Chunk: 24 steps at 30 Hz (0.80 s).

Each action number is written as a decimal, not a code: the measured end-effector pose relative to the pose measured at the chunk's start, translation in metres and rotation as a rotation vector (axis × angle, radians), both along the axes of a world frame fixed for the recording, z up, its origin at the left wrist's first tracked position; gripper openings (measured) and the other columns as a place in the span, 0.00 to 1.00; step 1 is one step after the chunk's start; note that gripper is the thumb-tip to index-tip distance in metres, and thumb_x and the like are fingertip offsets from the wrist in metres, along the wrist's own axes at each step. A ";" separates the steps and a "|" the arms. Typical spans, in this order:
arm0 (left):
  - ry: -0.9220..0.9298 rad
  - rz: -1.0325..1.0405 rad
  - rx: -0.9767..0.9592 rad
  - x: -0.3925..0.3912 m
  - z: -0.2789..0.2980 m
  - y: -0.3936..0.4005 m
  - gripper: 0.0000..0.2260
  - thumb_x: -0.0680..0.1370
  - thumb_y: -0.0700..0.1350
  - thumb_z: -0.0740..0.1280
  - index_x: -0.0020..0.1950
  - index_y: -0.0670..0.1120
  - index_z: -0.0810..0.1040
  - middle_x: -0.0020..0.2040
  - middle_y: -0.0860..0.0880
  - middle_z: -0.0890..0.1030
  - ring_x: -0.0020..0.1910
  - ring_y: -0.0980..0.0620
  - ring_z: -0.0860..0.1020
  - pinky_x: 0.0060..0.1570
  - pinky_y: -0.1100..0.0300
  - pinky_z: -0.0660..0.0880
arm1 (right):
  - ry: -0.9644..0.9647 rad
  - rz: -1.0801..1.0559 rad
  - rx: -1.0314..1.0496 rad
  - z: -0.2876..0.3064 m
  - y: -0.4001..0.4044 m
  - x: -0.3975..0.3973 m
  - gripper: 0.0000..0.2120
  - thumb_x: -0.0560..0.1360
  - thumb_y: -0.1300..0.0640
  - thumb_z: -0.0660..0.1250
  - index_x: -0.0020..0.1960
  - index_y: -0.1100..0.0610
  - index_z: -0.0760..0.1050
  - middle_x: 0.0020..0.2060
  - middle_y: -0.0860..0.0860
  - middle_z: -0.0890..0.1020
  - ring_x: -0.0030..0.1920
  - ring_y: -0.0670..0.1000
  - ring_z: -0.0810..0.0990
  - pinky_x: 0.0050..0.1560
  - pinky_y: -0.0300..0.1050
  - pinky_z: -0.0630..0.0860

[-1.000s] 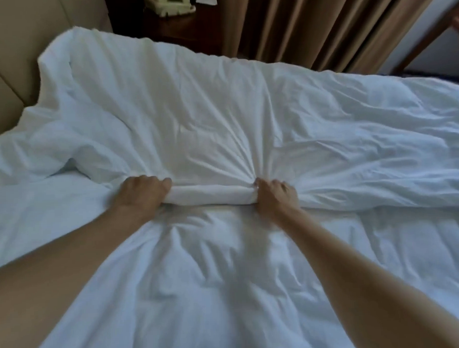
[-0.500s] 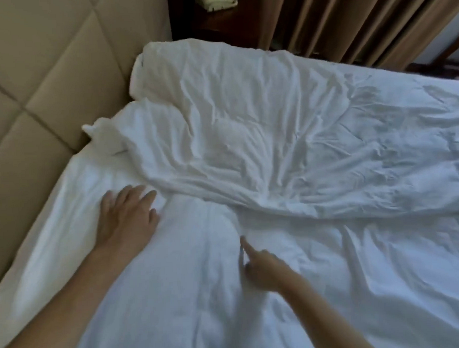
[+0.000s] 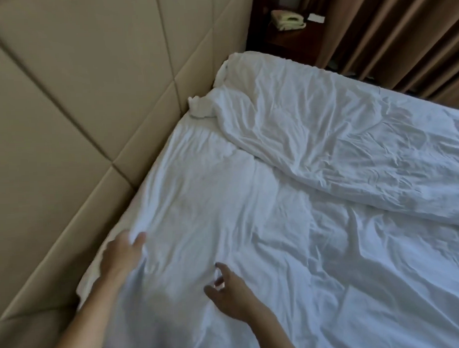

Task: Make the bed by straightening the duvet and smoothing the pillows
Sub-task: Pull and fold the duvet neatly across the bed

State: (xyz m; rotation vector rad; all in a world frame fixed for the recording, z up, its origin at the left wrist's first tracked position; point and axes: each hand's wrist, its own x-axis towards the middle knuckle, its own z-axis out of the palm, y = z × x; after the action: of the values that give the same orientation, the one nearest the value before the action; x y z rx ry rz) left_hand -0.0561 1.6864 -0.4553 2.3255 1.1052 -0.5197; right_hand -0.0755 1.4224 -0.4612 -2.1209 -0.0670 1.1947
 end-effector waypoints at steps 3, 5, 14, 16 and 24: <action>-0.217 -0.077 -0.228 -0.004 0.040 -0.040 0.18 0.83 0.54 0.59 0.55 0.41 0.80 0.48 0.37 0.83 0.49 0.38 0.80 0.46 0.53 0.72 | 0.026 0.017 0.123 0.025 0.020 -0.011 0.42 0.71 0.38 0.71 0.78 0.47 0.56 0.66 0.48 0.72 0.60 0.48 0.76 0.60 0.43 0.73; -0.428 -0.101 -0.418 -0.006 0.080 -0.082 0.17 0.83 0.50 0.61 0.39 0.42 0.76 0.30 0.46 0.76 0.30 0.49 0.75 0.35 0.57 0.66 | -0.044 0.016 0.186 0.044 0.034 -0.022 0.43 0.63 0.35 0.75 0.73 0.49 0.64 0.64 0.47 0.74 0.61 0.48 0.76 0.58 0.42 0.74; -0.189 -0.532 -0.295 -0.047 0.112 -0.118 0.54 0.60 0.74 0.71 0.78 0.49 0.59 0.73 0.52 0.69 0.72 0.49 0.68 0.71 0.54 0.66 | -0.368 -0.780 0.324 0.116 -0.030 -0.009 0.12 0.79 0.51 0.66 0.56 0.57 0.82 0.52 0.51 0.85 0.55 0.49 0.81 0.55 0.46 0.78; -0.029 -0.531 -0.446 -0.065 0.113 -0.128 0.50 0.61 0.74 0.71 0.77 0.52 0.62 0.71 0.55 0.71 0.71 0.51 0.70 0.70 0.53 0.68 | -0.314 -0.815 0.412 0.141 -0.049 0.004 0.11 0.78 0.48 0.67 0.51 0.55 0.81 0.47 0.49 0.85 0.50 0.48 0.83 0.46 0.42 0.79; -0.525 0.377 -1.026 -0.044 0.207 -0.242 0.13 0.78 0.46 0.70 0.56 0.37 0.81 0.48 0.39 0.85 0.43 0.45 0.85 0.43 0.53 0.82 | -0.404 -0.477 0.379 0.187 -0.126 -0.030 0.37 0.70 0.34 0.71 0.73 0.50 0.67 0.66 0.46 0.73 0.64 0.44 0.74 0.66 0.47 0.74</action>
State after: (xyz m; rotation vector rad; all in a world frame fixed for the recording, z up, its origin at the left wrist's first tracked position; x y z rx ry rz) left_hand -0.1003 1.4441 -0.2486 1.2119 0.7216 -0.2116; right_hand -0.1053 1.2959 -0.2738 -1.8628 0.0297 0.4289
